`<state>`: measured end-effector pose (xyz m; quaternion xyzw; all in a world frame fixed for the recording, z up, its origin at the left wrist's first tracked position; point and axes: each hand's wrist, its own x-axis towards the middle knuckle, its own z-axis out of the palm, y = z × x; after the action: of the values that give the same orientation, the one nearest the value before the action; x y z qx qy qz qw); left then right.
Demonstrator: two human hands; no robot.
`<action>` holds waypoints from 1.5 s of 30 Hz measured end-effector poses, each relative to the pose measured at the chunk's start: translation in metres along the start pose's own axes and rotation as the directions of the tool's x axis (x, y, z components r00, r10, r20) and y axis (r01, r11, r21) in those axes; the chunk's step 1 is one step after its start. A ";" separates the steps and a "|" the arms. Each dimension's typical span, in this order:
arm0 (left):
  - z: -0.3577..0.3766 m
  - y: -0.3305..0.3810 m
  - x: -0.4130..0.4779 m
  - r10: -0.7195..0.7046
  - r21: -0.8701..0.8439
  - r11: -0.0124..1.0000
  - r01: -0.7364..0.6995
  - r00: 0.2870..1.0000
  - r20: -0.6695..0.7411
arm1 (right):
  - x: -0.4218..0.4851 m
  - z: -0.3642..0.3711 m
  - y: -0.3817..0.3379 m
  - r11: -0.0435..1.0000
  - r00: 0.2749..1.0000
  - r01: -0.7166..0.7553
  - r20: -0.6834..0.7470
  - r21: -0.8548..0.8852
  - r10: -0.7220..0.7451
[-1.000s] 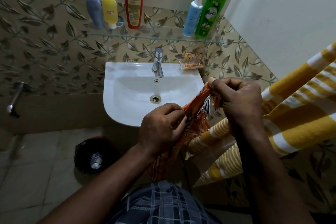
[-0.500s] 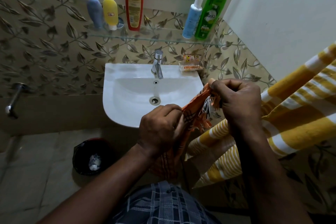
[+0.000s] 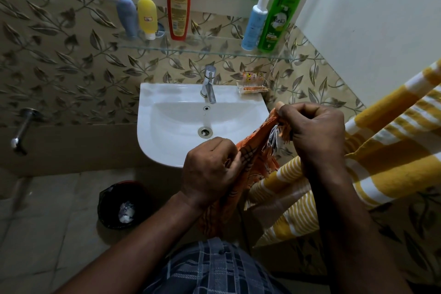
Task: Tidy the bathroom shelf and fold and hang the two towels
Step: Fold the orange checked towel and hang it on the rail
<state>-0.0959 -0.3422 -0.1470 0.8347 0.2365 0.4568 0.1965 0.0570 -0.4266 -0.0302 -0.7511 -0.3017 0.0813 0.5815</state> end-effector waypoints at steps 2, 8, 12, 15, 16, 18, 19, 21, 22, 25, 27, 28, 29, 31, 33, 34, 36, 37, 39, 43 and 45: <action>-0.001 0.004 0.001 -0.044 -0.050 0.998 0.045 0.999 0.025 | -0.001 0.002 -0.001 1.000 1.000 0.011 0.006 0.001 -0.011; 0.006 0.009 0.009 -0.194 -0.144 0.968 0.205 0.977 0.083 | -0.002 0.010 -0.001 1.000 0.999 0.024 0.023 0.017 -0.024; 0.006 0.008 0.014 -0.250 -0.206 0.941 0.269 0.962 0.112 | 0.000 0.009 0.000 1.000 0.999 0.020 0.029 0.019 -0.021; 0.006 0.010 0.019 -0.276 -0.260 0.912 0.316 0.944 0.179 | 0.000 0.010 0.001 1.000 0.999 0.027 0.041 0.013 -0.028; 0.007 0.010 0.021 -0.287 -0.277 0.901 0.335 0.937 0.201 | 0.001 0.010 0.001 0.999 0.999 0.029 0.042 0.014 -0.029; 0.008 0.008 0.024 -0.309 -0.302 0.878 0.372 0.921 0.237 | 0.001 0.010 0.001 0.999 0.999 0.030 0.039 0.015 -0.031; 0.008 0.008 0.026 -0.314 -0.307 0.872 0.382 0.917 0.247 | 0.002 0.010 0.001 0.999 0.999 0.030 0.037 0.017 -0.030; 0.008 0.007 0.027 -0.312 -0.295 0.880 0.371 0.922 0.230 | 0.003 0.009 0.000 0.999 0.999 0.030 0.028 0.015 -0.030; 0.009 0.007 0.027 -0.305 -0.289 0.890 0.353 0.931 0.201 | 0.004 0.008 0.001 1.000 0.999 0.028 0.020 0.010 -0.028; 0.008 0.006 0.024 -0.240 -0.251 0.934 0.252 0.968 0.080 | 0.008 0.003 0.004 0.999 1.000 0.027 -0.003 -0.035 -0.028; 0.005 0.007 0.022 -0.144 -0.156 0.977 0.142 0.990 0.000 | 0.009 0.002 0.008 0.995 0.999 0.037 -0.027 -0.089 -0.040; 0.003 0.007 0.022 -0.082 -0.100 0.992 0.079 0.996 -0.024 | 0.008 0.002 0.010 0.993 0.998 0.039 -0.038 -0.111 -0.043; 0.001 0.007 0.021 -0.018 -0.051 0.999 0.017 0.999 -0.032 | 0.007 0.003 0.013 0.990 0.998 0.037 -0.047 -0.134 -0.044; -0.004 0.005 0.020 0.049 -0.009 0.999 -0.049 0.999 -0.002 | 0.004 0.006 0.021 0.979 0.997 0.037 -0.059 -0.203 -0.050; -0.009 0.002 0.018 0.014 -0.025 1.000 -0.013 0.999 0.047 | 0.002 0.008 0.026 0.964 0.995 0.049 -0.069 -0.260 -0.069; -0.011 0.002 0.016 -0.026 -0.038 0.999 0.029 0.997 0.075 | 0.001 0.010 0.028 0.959 0.993 0.062 -0.077 -0.277 -0.086; -0.012 0.001 0.013 -0.132 -0.069 0.987 0.142 0.981 0.139 | -0.003 0.014 0.029 0.946 0.987 0.106 -0.083 -0.306 -0.137; -0.012 0.001 0.011 -0.193 -0.098 0.972 0.212 0.966 0.174 | -0.005 0.017 0.029 0.936 0.983 0.131 -0.077 -0.328 -0.165; -0.010 0.001 0.008 -0.325 -0.165 0.914 0.370 0.913 0.247 | -0.009 0.020 0.029 0.911 0.971 0.186 -0.072 -0.367 -0.227; -0.006 -0.002 0.000 -0.486 -0.289 0.743 0.603 0.784 0.387 | -0.008 0.018 0.027 0.895 0.948 0.232 -0.117 -0.381 -0.296; -0.008 -0.001 -0.004 -0.480 -0.373 0.690 0.620 0.778 0.406 | -0.007 0.017 0.023 0.901 0.951 0.235 -0.104 -0.365 -0.290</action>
<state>-0.1049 -0.3429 -0.1454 0.7013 0.3251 0.2984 0.5599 0.0514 -0.4194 -0.0584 -0.7983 -0.3635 -0.1117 0.4670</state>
